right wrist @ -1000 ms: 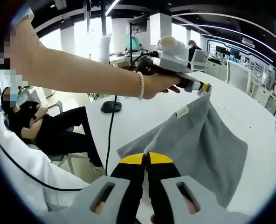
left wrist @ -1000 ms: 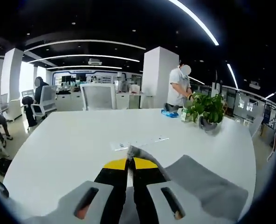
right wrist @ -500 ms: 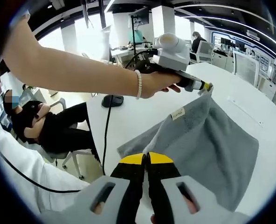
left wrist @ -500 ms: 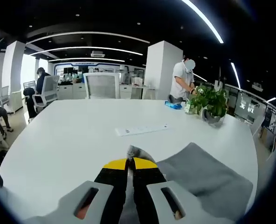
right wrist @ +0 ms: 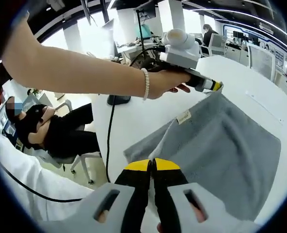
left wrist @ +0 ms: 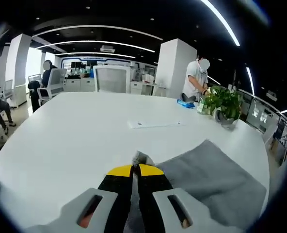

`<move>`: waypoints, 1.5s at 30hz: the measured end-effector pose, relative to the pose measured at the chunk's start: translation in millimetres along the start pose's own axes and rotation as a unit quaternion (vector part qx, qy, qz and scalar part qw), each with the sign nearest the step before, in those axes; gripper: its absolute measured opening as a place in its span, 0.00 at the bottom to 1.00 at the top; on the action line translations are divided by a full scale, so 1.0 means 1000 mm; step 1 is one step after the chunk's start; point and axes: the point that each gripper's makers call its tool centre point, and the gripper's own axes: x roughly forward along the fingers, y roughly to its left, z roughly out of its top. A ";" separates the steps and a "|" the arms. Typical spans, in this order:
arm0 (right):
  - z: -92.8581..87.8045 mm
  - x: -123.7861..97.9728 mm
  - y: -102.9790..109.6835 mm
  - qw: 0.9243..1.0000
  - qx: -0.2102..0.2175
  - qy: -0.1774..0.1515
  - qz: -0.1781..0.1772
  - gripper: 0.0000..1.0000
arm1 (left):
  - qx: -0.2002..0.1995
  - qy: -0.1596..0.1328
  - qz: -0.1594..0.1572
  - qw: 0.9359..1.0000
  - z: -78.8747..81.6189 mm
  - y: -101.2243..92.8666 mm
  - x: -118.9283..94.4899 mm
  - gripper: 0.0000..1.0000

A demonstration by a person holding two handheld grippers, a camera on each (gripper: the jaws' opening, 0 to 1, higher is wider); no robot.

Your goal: Fold the towel on the table until its edges align and the towel forms a compact rectangular stack.

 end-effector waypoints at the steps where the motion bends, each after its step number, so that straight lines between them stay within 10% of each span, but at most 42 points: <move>1: 0.000 0.001 0.000 1.000 0.001 0.001 0.000 0.00 | -0.002 0.000 0.000 1.000 -0.001 0.000 0.000 0.03; 15: -0.011 0.013 -0.003 1.000 0.023 0.016 0.006 0.00 | -0.018 0.006 0.004 1.000 -0.010 0.004 0.001 0.03; 45: 0.043 -0.055 0.009 0.997 -0.032 -0.069 -0.033 0.00 | 0.045 -0.112 -0.049 0.992 0.124 -0.055 -0.013 0.03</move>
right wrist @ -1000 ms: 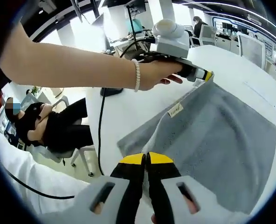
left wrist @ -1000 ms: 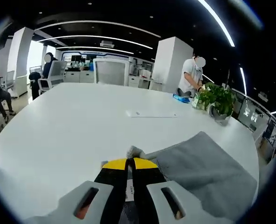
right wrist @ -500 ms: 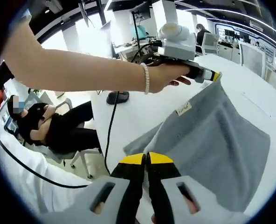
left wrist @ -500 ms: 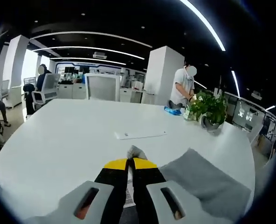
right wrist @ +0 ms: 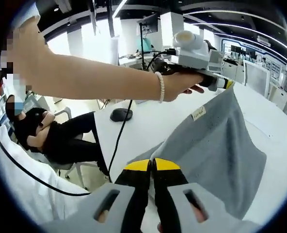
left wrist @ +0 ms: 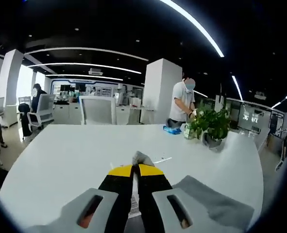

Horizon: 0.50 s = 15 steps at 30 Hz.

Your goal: Fold the towel on the table until its edges align and the towel forms a compact rectangular stack.

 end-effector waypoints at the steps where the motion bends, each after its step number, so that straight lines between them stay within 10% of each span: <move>1: 0.000 0.000 -0.001 1.000 0.000 -0.001 -0.002 0.00 | 0.002 -0.001 0.000 1.000 0.000 0.001 0.001 0.03; 15: -0.009 0.020 -0.011 1.000 0.009 0.019 0.003 0.00 | -0.013 0.029 0.016 0.999 -0.038 0.027 0.009 0.03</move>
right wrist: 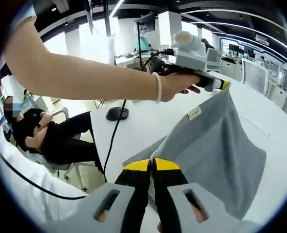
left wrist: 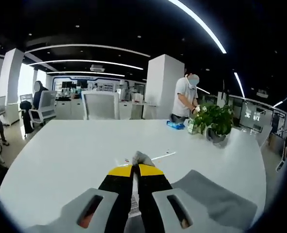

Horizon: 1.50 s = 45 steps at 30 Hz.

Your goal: Fold the towel on the table until its edges align and the towel forms a compact rectangular stack.

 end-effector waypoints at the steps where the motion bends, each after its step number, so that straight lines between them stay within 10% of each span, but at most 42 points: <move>1: -0.001 0.002 0.000 1.000 0.001 0.002 0.003 0.00 | -0.002 0.002 0.001 1.000 -0.003 0.002 0.000 0.03; 28: -0.031 0.052 0.005 0.997 0.037 0.048 0.056 0.00 | -0.031 0.080 0.034 0.996 -0.099 0.051 -0.001 0.03; 45: -0.051 0.070 0.012 0.993 0.036 0.075 0.081 0.00 | -0.053 0.097 0.050 0.993 -0.122 0.062 -0.010 0.01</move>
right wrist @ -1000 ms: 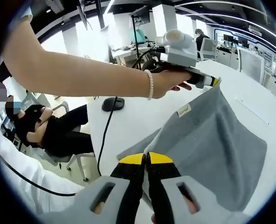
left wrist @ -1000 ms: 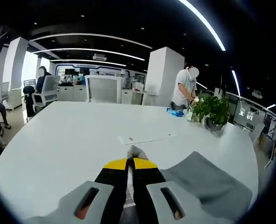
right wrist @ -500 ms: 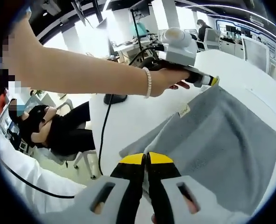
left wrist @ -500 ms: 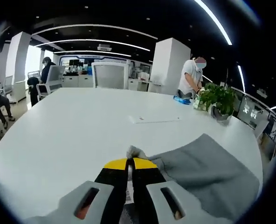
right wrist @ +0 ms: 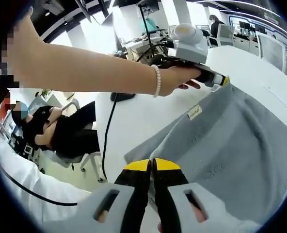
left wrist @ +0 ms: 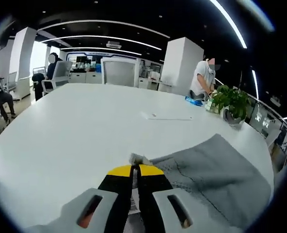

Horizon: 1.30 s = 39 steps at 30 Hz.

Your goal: Fold the towel on the table until its edges align and the towel forms a compact rectangular stack.

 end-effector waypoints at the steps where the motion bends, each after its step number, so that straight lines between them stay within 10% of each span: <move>1: -0.002 0.001 0.000 1.000 -0.001 0.002 0.000 0.00 | -0.001 0.002 0.004 1.000 -0.002 0.003 -0.001 0.01; 27: -0.019 0.009 0.024 0.999 -0.008 0.028 0.020 0.00 | -0.048 0.030 0.024 0.998 -0.040 0.006 -0.043 0.01; 39: -0.015 0.009 0.036 0.999 -0.021 0.033 0.034 0.00 | 0.013 0.014 0.036 0.999 -0.039 0.004 -0.044 0.01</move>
